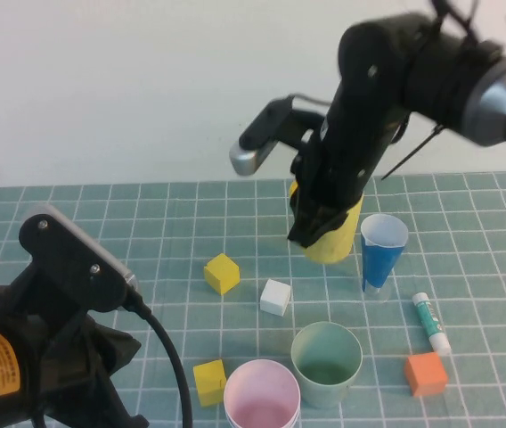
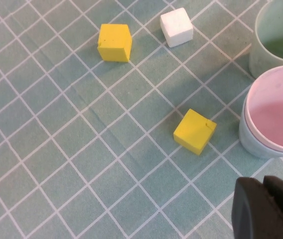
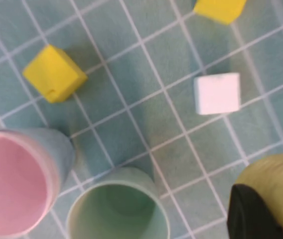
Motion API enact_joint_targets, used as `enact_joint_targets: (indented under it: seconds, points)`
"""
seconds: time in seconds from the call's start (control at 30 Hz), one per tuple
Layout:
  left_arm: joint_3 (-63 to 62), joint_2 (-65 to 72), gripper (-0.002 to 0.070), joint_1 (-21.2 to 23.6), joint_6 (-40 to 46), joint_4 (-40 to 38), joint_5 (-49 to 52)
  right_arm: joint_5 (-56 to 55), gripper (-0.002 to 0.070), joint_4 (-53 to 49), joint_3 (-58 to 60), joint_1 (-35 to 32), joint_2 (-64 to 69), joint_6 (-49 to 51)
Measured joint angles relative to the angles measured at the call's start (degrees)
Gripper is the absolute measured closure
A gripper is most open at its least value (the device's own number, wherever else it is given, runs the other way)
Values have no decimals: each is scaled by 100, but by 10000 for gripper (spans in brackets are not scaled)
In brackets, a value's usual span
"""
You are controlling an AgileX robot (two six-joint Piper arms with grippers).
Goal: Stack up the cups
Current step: Place the yellow cup on the green cup
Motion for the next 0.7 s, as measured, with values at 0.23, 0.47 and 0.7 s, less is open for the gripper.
enact_joint_targets:
  seconds: [0.23,0.47,0.7]
  points:
    - [0,0,673,0,0,0,3,73,612,0,1107,424,-1011,-38]
    - [0,0,673,0,0,22,3,-720,612,63,2253,797,-1026,-38]
    - [0,0,673,0,0,47,35,-1120,613,63,2573,807,-997,92]
